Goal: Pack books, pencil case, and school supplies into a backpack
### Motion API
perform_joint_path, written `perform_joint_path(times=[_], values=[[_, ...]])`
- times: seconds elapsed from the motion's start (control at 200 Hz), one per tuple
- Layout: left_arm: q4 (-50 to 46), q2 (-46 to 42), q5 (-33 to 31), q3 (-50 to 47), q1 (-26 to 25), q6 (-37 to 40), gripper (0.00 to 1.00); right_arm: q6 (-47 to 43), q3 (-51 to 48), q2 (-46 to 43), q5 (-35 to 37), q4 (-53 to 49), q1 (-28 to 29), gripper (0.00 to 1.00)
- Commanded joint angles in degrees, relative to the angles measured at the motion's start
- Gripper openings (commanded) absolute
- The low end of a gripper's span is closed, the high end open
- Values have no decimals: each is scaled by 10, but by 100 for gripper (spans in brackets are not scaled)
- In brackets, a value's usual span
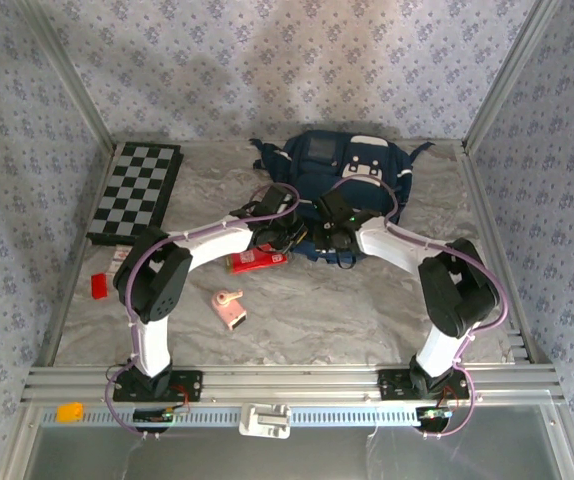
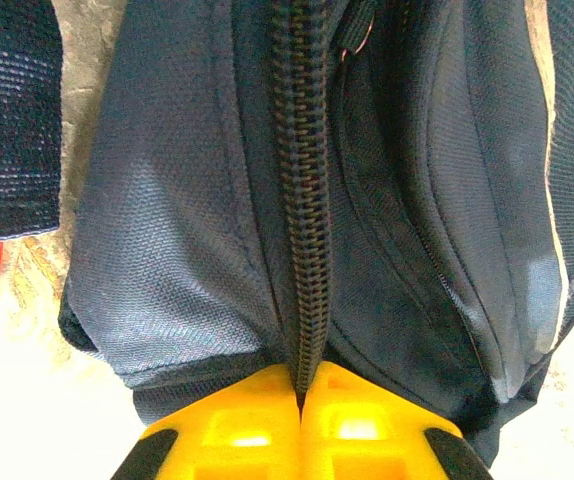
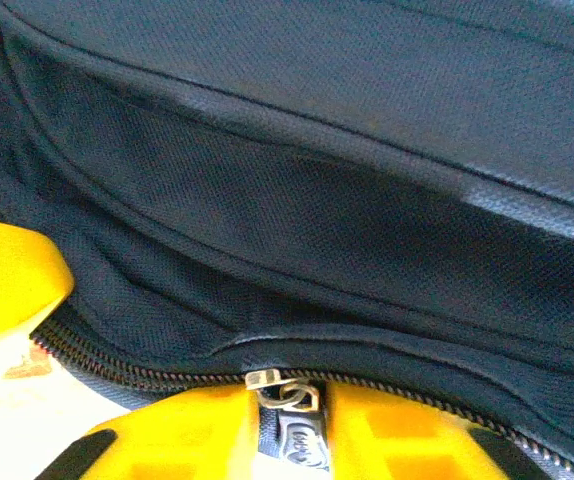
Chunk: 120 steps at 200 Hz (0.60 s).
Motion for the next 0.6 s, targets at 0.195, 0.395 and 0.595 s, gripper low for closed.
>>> perform_joint_path(times=[0.195,0.395,0.595], values=[[-44,-52,-44,29,-7,31,0,2,-34,-46,41,-12,0,6],[-65,-70,-66,31,0,44,0,6,-80,-104,55,-36,-7,0],[-66,-82,-64,28,23,60,0,9,-138,-171,45,-51,-56,0]])
